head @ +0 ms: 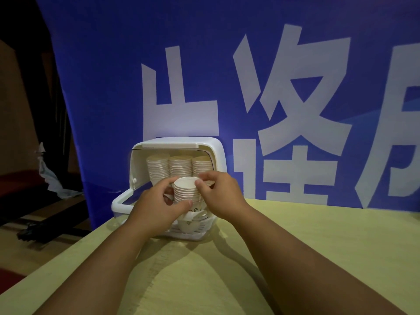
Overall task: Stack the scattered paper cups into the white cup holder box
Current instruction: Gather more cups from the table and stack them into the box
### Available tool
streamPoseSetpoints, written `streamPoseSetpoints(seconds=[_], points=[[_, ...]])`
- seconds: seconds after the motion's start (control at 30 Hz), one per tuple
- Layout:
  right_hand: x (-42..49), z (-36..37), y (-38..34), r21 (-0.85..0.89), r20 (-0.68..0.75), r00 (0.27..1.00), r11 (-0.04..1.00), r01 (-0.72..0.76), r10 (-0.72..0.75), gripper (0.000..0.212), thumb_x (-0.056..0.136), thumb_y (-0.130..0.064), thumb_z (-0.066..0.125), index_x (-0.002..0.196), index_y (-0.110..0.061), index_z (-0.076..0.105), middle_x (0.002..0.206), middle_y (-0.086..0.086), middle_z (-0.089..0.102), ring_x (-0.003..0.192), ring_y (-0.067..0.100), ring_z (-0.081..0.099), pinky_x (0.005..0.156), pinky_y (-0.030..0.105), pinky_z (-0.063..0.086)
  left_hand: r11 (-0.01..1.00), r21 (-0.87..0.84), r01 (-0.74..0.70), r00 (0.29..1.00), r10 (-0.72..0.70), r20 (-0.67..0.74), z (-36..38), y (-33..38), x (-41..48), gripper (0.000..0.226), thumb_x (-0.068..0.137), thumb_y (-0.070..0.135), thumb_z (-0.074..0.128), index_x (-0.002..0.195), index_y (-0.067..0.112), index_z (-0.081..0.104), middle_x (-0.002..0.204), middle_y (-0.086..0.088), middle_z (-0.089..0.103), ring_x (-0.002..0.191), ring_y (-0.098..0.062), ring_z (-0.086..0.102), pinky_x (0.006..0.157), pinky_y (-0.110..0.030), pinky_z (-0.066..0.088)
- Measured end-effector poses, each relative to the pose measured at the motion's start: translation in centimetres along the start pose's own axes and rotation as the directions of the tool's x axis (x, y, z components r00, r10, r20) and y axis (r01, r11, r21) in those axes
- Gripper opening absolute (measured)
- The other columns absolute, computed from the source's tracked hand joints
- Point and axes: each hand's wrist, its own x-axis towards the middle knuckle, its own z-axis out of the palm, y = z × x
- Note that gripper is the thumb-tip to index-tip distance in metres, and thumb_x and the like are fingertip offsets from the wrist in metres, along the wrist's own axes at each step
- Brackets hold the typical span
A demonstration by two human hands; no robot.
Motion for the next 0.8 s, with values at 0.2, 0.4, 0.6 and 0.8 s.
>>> streamPoseSetpoints(seconds=[0.2, 0.4, 0.6, 0.8], points=[[-0.6, -1.3, 0.9, 0.019, -0.120, 0.993, 1.000, -0.019, 0.021, 0.012, 0.102, -0.029, 0.058, 0.106, -0.024, 0.068, 0.089, -0.012, 0.064, 0.083, 0.009, 0.062, 0.073, 0.021, 0.053, 0.990, 0.121, -0.075, 0.971, 0.100, -0.218, 0.2, 0.8, -0.2, 0.036, 0.085, 0.041, 0.077, 0.115, 0.033, 0.058, 0.114, 0.013, 0.054, 0.098, -0.011, 0.056, 0.079, -0.035, 0.052], [-2.4, -1.0, 2.1, -0.017, -0.150, 0.984, 0.995, -0.103, 0.099, 0.016, 0.104, -0.029, 0.053, 0.100, -0.021, 0.065, 0.087, -0.007, 0.063, 0.080, 0.010, 0.060, 0.068, 0.020, 0.048, 0.938, 0.273, -0.213, 0.936, 0.276, -0.217, 1.7, 3.7, -1.7, 0.023, 0.091, 0.028, 0.067, 0.072, 0.026, 0.054, 0.073, 0.009, 0.056, 0.068, -0.012, 0.053, 0.058, -0.030, 0.045], [-6.0, -5.0, 3.1, -0.091, -0.192, 0.972, 0.984, -0.155, 0.135, 0.016, 0.104, -0.030, 0.054, 0.091, -0.022, 0.061, 0.082, -0.007, 0.061, 0.076, 0.011, 0.060, 0.064, 0.018, 0.044, 0.915, 0.315, -0.252, 0.963, 0.269, -0.010, 4.9, 7.1, -4.1, 0.031, 0.093, 0.038, 0.061, 0.067, 0.025, 0.053, 0.066, 0.008, 0.056, 0.066, -0.014, 0.052, 0.056, -0.029, 0.037], [-11.7, -12.5, 4.9, -0.216, -0.196, 0.956, 0.941, -0.259, 0.218, 0.012, 0.104, -0.031, 0.054, 0.099, -0.022, 0.062, 0.089, -0.006, 0.063, 0.079, 0.011, 0.060, 0.069, 0.020, 0.048, 0.941, 0.243, -0.233, 0.961, 0.186, 0.203, 9.0, 11.5, -7.9, 0.027, 0.094, 0.039, 0.059, 0.071, 0.023, 0.059, 0.070, 0.006, 0.062, 0.071, -0.016, 0.059, 0.065, -0.033, 0.048]])
